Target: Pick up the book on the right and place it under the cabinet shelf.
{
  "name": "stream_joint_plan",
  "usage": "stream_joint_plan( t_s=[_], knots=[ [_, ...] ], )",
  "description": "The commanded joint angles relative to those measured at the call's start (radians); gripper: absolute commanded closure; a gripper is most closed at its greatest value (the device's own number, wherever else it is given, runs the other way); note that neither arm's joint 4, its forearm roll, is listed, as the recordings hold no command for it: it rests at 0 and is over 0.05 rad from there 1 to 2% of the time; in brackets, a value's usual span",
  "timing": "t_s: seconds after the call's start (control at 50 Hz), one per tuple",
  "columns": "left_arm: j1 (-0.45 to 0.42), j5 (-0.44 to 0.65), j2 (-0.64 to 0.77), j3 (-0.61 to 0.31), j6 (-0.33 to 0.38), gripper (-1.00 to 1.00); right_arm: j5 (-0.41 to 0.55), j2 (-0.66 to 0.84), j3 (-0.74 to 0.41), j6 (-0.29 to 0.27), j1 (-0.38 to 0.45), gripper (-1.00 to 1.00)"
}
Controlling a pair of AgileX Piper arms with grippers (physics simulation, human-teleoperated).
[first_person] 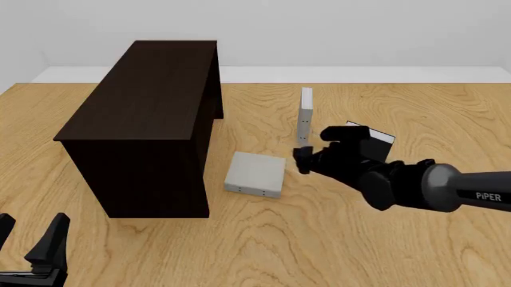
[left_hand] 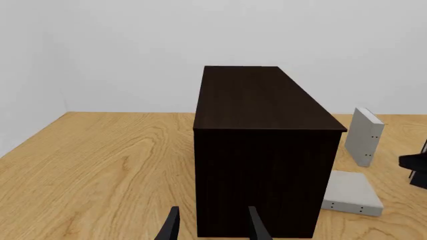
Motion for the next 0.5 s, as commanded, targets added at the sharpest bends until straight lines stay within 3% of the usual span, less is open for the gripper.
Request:
stream_joint_plan(
  t_s=[0.02,0.5],
  knots=[
    [0.0,-0.001,0.0,0.001,0.0,-1.0,-0.01,0.031,0.004,-0.043,-0.03,-1.0],
    [0.0,0.0,-0.001,0.001,0.0,-1.0,-0.054,0.147,-0.016,-0.047,-0.049,-1.0]
  ],
)
